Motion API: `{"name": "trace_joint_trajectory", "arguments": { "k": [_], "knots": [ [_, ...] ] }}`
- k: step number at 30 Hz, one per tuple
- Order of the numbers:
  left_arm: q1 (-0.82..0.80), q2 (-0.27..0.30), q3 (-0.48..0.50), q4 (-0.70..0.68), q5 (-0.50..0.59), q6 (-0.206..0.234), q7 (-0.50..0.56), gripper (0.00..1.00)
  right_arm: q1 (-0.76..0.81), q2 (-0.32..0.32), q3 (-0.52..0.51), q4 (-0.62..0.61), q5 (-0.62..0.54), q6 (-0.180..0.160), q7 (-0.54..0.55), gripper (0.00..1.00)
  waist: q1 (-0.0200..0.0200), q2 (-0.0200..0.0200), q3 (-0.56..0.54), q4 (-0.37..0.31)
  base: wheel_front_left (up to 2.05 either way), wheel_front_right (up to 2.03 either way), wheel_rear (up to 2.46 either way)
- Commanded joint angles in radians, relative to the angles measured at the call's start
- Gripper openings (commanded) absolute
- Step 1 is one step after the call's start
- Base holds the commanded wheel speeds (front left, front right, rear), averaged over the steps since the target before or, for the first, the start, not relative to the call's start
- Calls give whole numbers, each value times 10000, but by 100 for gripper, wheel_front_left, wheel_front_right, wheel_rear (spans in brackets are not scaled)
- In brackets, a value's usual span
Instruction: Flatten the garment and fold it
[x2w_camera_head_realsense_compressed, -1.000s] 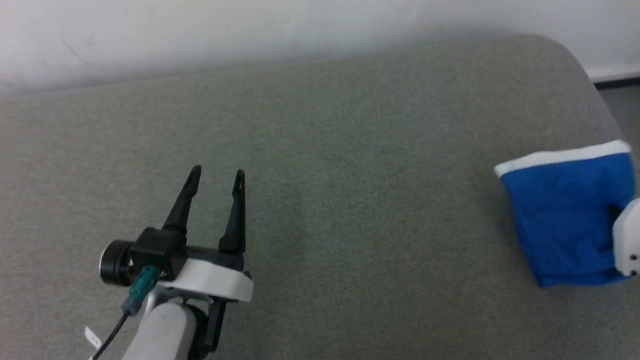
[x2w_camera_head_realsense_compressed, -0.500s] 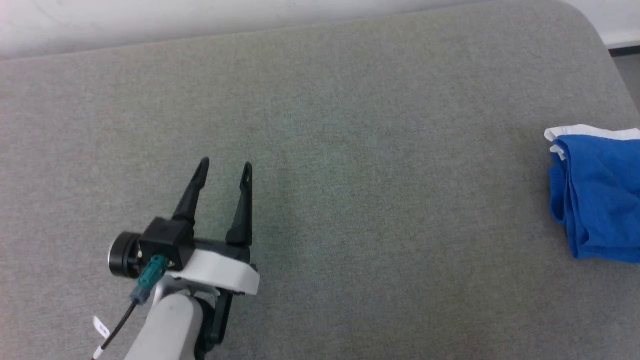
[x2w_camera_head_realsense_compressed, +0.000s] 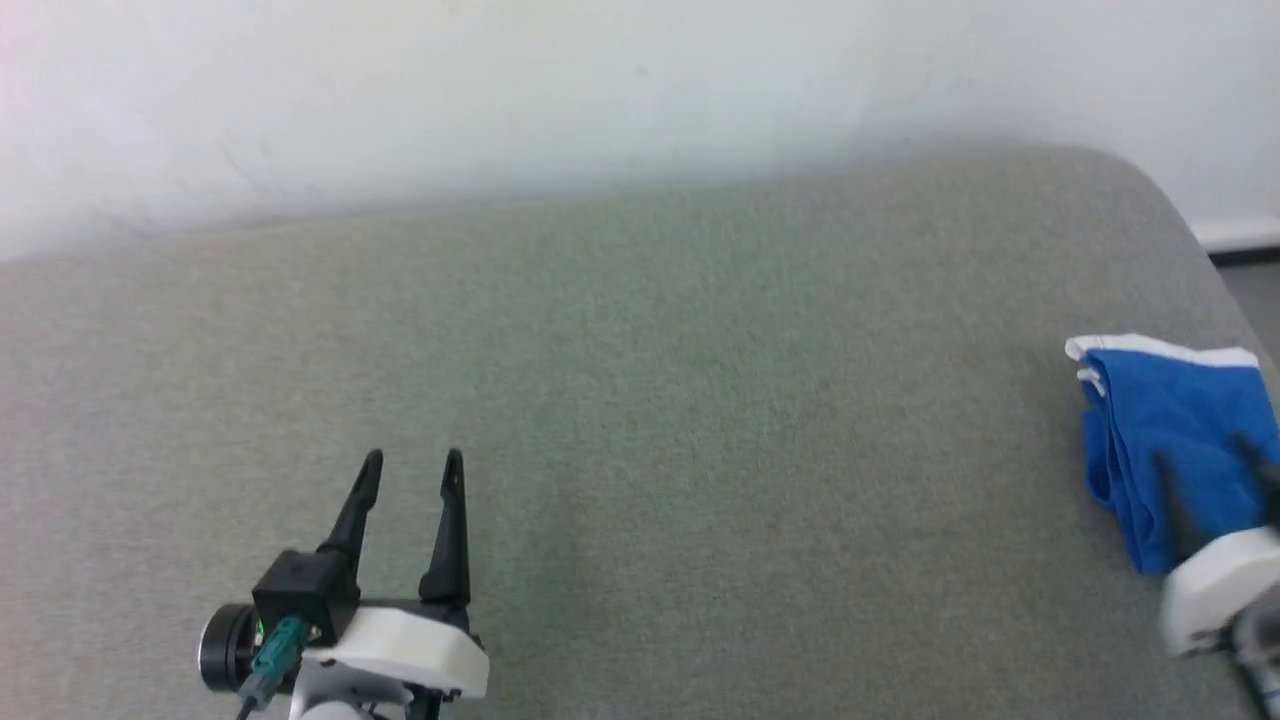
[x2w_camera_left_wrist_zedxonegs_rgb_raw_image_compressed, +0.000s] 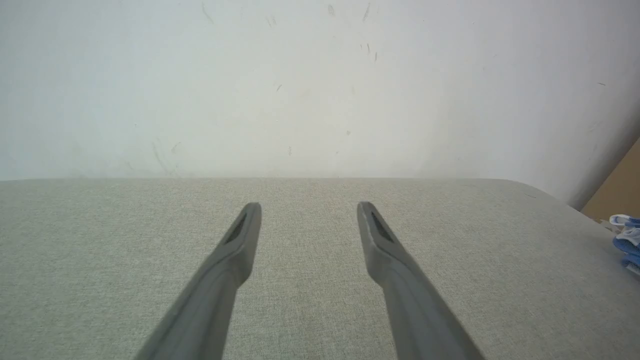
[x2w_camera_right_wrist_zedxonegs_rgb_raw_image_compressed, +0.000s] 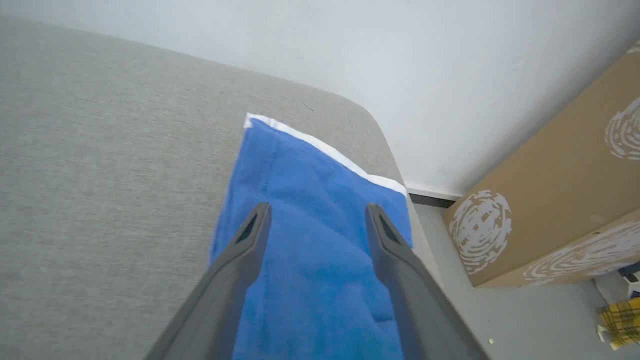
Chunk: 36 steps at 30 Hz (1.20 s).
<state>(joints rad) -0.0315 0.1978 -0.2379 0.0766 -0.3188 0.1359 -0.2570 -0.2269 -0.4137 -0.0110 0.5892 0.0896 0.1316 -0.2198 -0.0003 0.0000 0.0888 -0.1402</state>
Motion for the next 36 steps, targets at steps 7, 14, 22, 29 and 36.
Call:
{"name": "trace_joint_trajectory", "arguments": {
  "k": [7, 14, 22, 29, 36],
  "knots": [
    [497, 394, 284, 150, -148, 2, -24, 100, 1384, 2020, 329, -2697, 170, -9, 1048, 100, 3, 0, -988, 807, 0, 0, 0],
    [681, 1131, 708, 275, -325, -111, 302, 100, 2027, 3232, 254, -4543, 562, -9, 1459, 100, 3, 0, -1059, 1057, 0, 0, 0],
    [1037, 1485, 935, 428, -597, -170, 595, 100, 3115, 3564, 113, -6145, 251, -9, 1866, 100, 3, 0, -1278, 1057, 0, 0, 0],
    [1407, 1304, 655, 531, -635, -233, 509, 100, 3985, 3629, -129, -6903, 336, -9, 2332, 100, 3, 0, -1543, 1037, 0, 0, 0],
    [1474, 1246, 475, 556, -564, -218, 451, 100, 4241, 3632, -174, -7192, 352, -9, 2501, 100, 3, 0, -1659, 1095, 0, 0, 0]
  ]
}}
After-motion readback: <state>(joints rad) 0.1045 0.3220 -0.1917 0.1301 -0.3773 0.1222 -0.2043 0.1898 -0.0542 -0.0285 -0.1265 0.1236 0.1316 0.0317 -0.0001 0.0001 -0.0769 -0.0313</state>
